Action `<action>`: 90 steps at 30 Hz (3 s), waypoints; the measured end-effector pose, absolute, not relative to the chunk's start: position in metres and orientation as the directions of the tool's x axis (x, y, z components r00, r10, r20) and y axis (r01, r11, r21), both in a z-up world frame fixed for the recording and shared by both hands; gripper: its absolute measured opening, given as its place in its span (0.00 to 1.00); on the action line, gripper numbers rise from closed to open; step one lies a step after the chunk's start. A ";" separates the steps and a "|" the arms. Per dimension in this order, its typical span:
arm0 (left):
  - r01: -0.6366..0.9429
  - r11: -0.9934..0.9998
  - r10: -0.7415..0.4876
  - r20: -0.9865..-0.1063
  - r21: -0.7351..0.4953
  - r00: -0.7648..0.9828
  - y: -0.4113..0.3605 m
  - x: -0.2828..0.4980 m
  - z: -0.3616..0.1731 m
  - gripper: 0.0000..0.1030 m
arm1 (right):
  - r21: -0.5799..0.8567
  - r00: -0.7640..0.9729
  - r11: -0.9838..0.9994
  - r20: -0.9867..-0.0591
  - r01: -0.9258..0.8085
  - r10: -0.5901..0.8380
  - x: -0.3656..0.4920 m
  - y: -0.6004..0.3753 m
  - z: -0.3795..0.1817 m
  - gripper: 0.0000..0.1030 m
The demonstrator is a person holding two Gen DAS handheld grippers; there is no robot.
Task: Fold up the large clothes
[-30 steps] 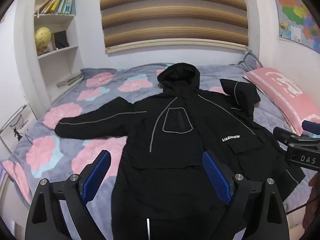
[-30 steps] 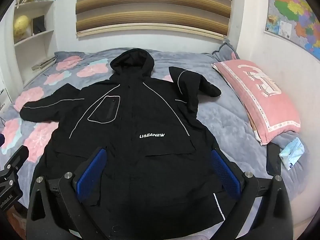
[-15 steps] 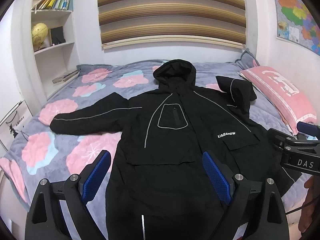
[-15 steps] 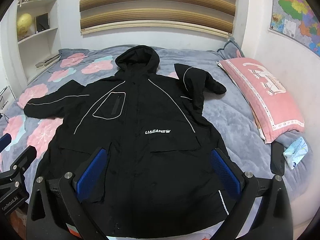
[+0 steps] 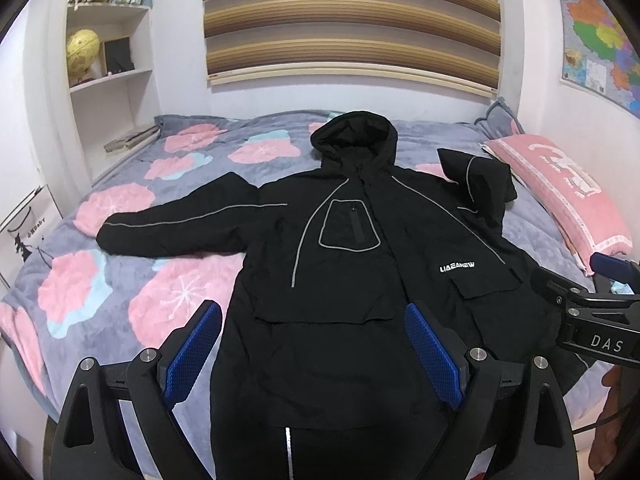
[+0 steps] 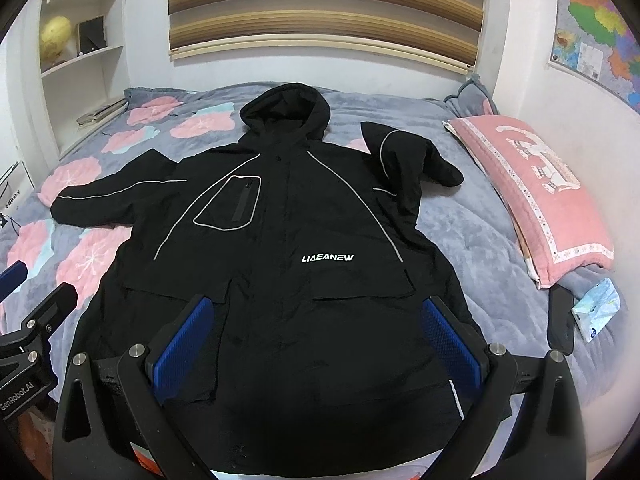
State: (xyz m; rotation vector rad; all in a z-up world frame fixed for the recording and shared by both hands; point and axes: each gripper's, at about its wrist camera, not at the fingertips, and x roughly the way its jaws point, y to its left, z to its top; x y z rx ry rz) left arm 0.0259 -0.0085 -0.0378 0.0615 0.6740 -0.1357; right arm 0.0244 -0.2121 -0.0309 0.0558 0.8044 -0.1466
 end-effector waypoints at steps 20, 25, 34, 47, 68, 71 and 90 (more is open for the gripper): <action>0.112 0.994 -0.089 -0.640 -0.006 0.763 0.016 0.048 -0.048 0.91 | -0.001 0.663 0.991 -0.743 0.135 -0.091 0.053 -0.203 -0.045 1.00; 0.036 0.999 -0.033 -0.623 -0.008 0.782 0.048 0.062 -0.044 0.91 | -0.008 0.685 0.992 -0.722 0.125 -0.093 0.072 -0.195 -0.045 1.00; -0.079 0.995 0.034 -0.527 -0.063 0.849 0.144 0.115 -0.032 0.91 | -0.004 0.793 0.996 -0.606 0.085 -0.070 0.124 -0.184 -0.092 1.00; -0.366 0.874 0.115 -0.597 -0.319 0.794 0.379 0.291 -0.123 0.90 | 0.090 0.688 0.989 -0.726 0.114 -0.013 0.175 -0.188 -0.204 1.00; -0.266 0.913 0.050 -0.563 -0.309 0.825 0.366 0.358 -0.139 0.22 | 0.087 0.683 0.991 -0.730 0.104 -0.007 0.174 -0.178 -0.211 1.00; -0.122 0.950 -0.039 -0.497 -0.288 0.867 0.311 0.348 -0.098 0.22 | 0.101 0.687 0.990 -0.727 0.101 0.004 0.174 -0.180 -0.211 1.00; 0.472 0.859 -0.431 -0.779 -0.199 0.455 -0.119 0.392 -0.203 0.27 | 0.199 0.708 0.976 -0.702 0.083 0.083 0.170 -0.189 -0.208 1.00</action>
